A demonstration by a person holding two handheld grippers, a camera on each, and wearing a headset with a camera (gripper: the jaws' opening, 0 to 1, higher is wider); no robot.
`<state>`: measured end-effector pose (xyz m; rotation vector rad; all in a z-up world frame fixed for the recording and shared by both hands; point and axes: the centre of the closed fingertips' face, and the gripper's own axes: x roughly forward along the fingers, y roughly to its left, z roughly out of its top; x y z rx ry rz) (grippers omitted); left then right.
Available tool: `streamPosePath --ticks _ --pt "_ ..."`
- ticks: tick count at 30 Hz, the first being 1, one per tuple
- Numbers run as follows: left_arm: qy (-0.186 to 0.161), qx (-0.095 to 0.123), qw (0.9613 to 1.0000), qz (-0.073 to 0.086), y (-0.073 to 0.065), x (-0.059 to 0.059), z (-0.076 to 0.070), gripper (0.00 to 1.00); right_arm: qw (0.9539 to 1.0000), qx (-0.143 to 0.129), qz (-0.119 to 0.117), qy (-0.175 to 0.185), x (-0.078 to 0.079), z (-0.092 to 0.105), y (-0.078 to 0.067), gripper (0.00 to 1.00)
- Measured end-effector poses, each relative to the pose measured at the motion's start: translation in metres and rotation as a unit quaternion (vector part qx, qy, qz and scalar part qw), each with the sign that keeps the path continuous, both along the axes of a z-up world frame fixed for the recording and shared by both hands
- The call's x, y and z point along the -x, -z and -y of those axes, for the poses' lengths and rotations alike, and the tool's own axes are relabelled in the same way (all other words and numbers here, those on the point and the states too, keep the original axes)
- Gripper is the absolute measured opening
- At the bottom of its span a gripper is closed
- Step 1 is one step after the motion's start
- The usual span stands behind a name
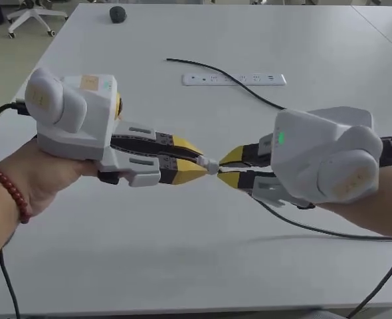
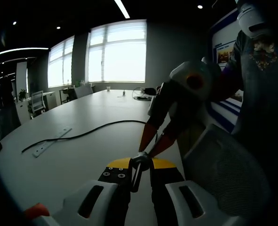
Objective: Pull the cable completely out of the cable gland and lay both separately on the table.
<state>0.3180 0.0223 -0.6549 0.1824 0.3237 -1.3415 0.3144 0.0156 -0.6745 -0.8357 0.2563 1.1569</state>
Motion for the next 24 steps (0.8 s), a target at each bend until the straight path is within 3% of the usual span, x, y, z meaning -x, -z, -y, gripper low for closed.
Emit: streamPosePath --ticks 10,24 --pt "0.0 -0.002 1.0 0.0 0.0 0.0 -0.003 0.15 0.9997 0.025 0.005 -0.004 -0.001 0.009 0.008 0.0" --pt "-0.012 -0.006 0.9999 -0.003 0.005 -0.004 -0.01 0.15 0.9972 0.062 -0.019 0.036 -0.011 0.054 0.033 0.0"
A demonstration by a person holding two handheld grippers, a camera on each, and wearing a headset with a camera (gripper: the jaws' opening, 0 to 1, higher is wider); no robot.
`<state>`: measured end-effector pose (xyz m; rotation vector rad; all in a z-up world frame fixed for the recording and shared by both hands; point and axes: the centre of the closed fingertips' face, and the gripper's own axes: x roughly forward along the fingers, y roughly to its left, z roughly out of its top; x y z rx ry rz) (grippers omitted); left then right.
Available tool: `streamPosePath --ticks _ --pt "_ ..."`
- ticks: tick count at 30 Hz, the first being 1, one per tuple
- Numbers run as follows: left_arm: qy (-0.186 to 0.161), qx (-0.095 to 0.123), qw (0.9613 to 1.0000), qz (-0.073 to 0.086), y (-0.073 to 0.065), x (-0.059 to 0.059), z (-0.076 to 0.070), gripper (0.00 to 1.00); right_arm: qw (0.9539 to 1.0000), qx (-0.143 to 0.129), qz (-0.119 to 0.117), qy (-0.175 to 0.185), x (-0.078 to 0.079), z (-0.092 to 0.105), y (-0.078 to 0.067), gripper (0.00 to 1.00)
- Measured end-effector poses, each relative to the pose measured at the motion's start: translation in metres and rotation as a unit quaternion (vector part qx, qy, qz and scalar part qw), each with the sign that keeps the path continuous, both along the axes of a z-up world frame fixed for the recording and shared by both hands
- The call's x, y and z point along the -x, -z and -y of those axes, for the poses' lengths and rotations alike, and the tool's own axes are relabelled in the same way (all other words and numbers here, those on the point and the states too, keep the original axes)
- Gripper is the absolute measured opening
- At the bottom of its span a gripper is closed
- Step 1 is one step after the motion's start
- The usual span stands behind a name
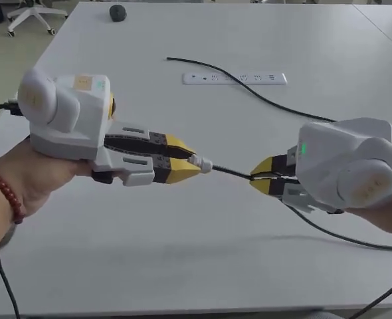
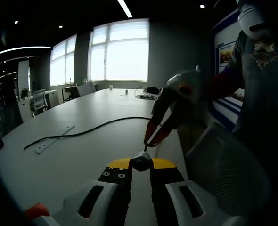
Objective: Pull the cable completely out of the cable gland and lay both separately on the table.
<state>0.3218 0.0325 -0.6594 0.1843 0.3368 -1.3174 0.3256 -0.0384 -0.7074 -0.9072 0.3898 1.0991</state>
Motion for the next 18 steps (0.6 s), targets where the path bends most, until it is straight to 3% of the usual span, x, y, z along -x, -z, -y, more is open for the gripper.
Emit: streamPosePath --ticks 10,15,18 --pt "-0.002 0.0 1.0 -0.005 0.005 0.0 0.001 0.15 0.9993 0.022 -0.007 0.028 -0.009 0.023 0.013 0.0" --pt "-0.002 -0.001 1.0 -0.007 0.008 -0.001 0.002 0.15 0.9978 0.01 -0.023 0.062 -0.021 0.033 0.014 0.0" --pt "-0.002 -0.001 1.0 -0.006 0.008 -0.001 0.003 0.15 0.9955 0.0 -0.029 0.09 -0.037 0.036 0.014 0.0"
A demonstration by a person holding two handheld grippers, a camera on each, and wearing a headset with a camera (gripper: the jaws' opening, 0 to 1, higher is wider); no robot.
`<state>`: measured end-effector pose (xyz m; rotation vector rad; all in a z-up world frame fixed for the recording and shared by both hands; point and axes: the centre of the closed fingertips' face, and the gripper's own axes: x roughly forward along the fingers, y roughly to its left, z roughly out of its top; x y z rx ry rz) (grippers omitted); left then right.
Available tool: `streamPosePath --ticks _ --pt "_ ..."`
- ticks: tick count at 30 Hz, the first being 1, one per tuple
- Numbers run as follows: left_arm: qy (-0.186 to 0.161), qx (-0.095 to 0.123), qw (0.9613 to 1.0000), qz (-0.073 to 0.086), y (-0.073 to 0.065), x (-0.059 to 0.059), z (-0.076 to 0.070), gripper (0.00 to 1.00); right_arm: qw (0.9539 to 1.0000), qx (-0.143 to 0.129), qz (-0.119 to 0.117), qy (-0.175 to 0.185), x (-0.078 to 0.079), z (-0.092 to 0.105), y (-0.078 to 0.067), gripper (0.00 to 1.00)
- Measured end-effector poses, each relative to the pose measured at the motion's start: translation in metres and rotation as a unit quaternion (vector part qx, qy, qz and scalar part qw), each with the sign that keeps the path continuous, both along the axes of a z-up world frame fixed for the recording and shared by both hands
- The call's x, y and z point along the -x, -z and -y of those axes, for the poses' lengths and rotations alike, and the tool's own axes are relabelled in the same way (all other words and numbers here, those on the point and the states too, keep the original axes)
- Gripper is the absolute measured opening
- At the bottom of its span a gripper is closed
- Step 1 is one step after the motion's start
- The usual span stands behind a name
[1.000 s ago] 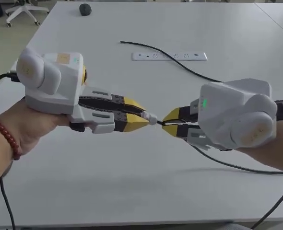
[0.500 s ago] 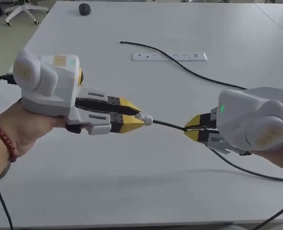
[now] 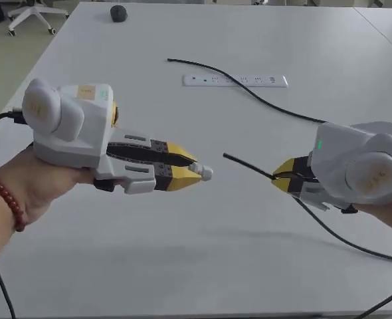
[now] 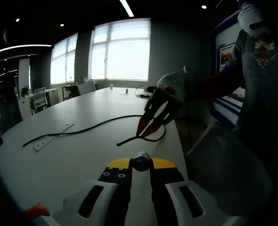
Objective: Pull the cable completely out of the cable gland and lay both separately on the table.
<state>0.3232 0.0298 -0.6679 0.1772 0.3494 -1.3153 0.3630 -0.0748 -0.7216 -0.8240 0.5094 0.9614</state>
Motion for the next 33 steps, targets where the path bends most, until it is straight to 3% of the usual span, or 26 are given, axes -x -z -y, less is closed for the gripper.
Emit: streamPosePath --ticks 4,8,9,11,17,23,25,26,33 --pt "0.001 0.001 1.0 0.0 0.001 -0.002 0.002 0.15 0.999 -0.023 -0.005 0.038 -0.025 0.001 -0.004 0.0" --pt "-0.003 0.002 1.0 0.001 0.003 -0.006 0.003 0.15 0.9983 -0.027 -0.005 0.052 -0.05 0.0 -0.003 0.0" --pt "-0.004 0.003 1.0 0.001 0.004 -0.008 0.003 0.15 0.9976 -0.026 -0.014 0.062 -0.055 0.0 0.001 0.0" --pt "-0.006 0.002 1.0 0.001 0.007 -0.012 0.004 0.15 0.9976 -0.026 -0.008 0.063 -0.067 0.0 0.002 0.0" --pt "-0.01 -0.002 1.0 0.0 0.014 -0.017 0.006 0.15 0.9945 -0.03 -0.032 0.096 -0.097 0.006 0.023 0.0" --pt "-0.007 -0.006 0.9999 -0.005 0.022 -0.017 0.007 0.15 0.99 -0.024 -0.057 0.127 -0.14 0.008 0.049 0.0" --pt "-0.007 -0.007 0.9999 -0.005 0.024 -0.018 0.008 0.15 0.9856 -0.023 -0.078 0.149 -0.15 0.01 0.061 0.0" --pt "-0.008 -0.009 0.9999 -0.005 0.025 -0.018 0.007 0.15 0.986 -0.016 -0.077 0.147 -0.157 0.01 0.066 0.0" --pt "-0.006 -0.021 0.9997 -0.007 0.033 -0.019 0.003 0.15 0.9774 -0.011 -0.115 0.177 -0.167 0.008 0.089 0.0"
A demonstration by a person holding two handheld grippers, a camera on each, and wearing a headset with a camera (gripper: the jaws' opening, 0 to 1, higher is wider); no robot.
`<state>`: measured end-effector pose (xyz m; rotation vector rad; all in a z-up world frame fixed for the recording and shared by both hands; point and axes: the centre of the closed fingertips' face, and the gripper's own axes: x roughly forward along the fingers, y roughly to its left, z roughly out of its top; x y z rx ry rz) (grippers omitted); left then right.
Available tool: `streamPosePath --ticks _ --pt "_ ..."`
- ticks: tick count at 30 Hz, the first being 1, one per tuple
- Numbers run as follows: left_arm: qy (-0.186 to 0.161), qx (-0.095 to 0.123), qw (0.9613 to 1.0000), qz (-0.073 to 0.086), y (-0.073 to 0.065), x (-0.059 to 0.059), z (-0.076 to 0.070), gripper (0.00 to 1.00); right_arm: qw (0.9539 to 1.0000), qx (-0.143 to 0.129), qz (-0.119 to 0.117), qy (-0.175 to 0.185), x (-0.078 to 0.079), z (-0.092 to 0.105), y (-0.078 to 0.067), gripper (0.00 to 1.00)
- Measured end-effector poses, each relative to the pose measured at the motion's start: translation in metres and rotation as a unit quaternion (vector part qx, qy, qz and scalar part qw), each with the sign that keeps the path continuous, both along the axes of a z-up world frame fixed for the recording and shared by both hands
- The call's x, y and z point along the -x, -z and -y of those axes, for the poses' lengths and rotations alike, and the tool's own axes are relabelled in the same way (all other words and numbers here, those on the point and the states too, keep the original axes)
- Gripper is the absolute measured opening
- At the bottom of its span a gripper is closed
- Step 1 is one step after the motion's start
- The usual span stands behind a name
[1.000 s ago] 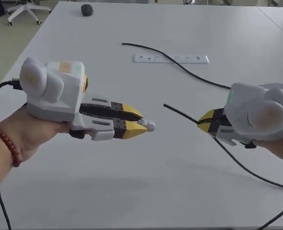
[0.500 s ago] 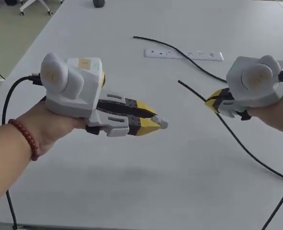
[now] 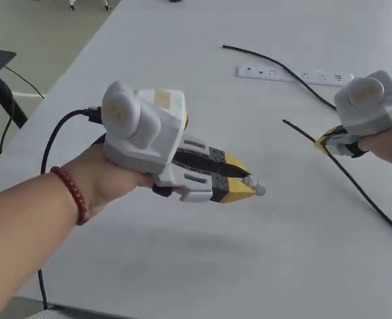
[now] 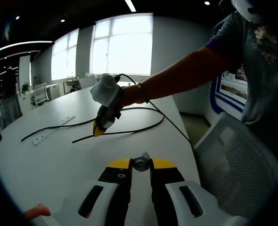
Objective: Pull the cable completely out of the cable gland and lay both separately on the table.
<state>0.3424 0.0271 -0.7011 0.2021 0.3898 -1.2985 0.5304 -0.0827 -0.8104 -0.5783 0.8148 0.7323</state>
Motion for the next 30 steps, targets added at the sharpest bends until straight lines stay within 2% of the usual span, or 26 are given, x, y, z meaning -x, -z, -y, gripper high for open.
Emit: streamPosePath --ticks 2,3,7,11,15,19,25,27,28,30 --pt "0.002 -0.004 1.0 0.0 0.002 0.001 -0.001 0.15 1.0 0.004 0.003 -0.001 -0.001 -0.001 0.001 0.0" --pt "0.003 -0.005 1.0 0.001 0.002 0.001 -0.001 0.15 1.0 -0.004 -0.004 0.003 -0.001 -0.003 0.002 0.0" --pt "0.003 -0.007 1.0 0.001 0.004 0.0 -0.002 0.15 1.0 0.003 -0.006 0.0 0.0 -0.004 0.005 0.0" --pt "-0.001 -0.006 1.0 0.0 0.006 -0.002 -0.003 0.15 0.9998 0.0 -0.018 0.005 0.002 -0.002 0.009 0.0" --pt "-0.002 -0.012 0.9999 -0.001 0.011 -0.002 -0.004 0.15 0.9999 0.009 -0.012 0.0 0.001 -0.001 0.011 0.0" --pt "-0.007 -0.017 0.9998 -0.005 0.017 -0.005 -0.006 0.15 0.9998 0.006 -0.018 0.002 0.002 -0.001 0.014 0.0" --pt "-0.017 -0.016 0.9997 -0.008 0.022 -0.01 -0.007 0.15 0.9999 0.001 -0.016 0.002 0.002 0.001 0.014 0.02" --pt "-0.016 -0.016 0.9997 -0.01 0.023 -0.01 -0.006 0.15 0.9999 -0.005 -0.011 0.009 0.0 0.003 0.011 0.09" --pt "-0.016 -0.016 0.9997 -0.01 0.024 -0.01 -0.006 0.15 0.9997 -0.016 -0.016 0.011 0.002 0.002 0.009 0.1" --pt "-0.014 -0.02 0.9997 -0.01 0.026 -0.009 -0.005 0.15 0.9998 -0.016 -0.005 0.008 0.002 0.004 0.004 0.1"
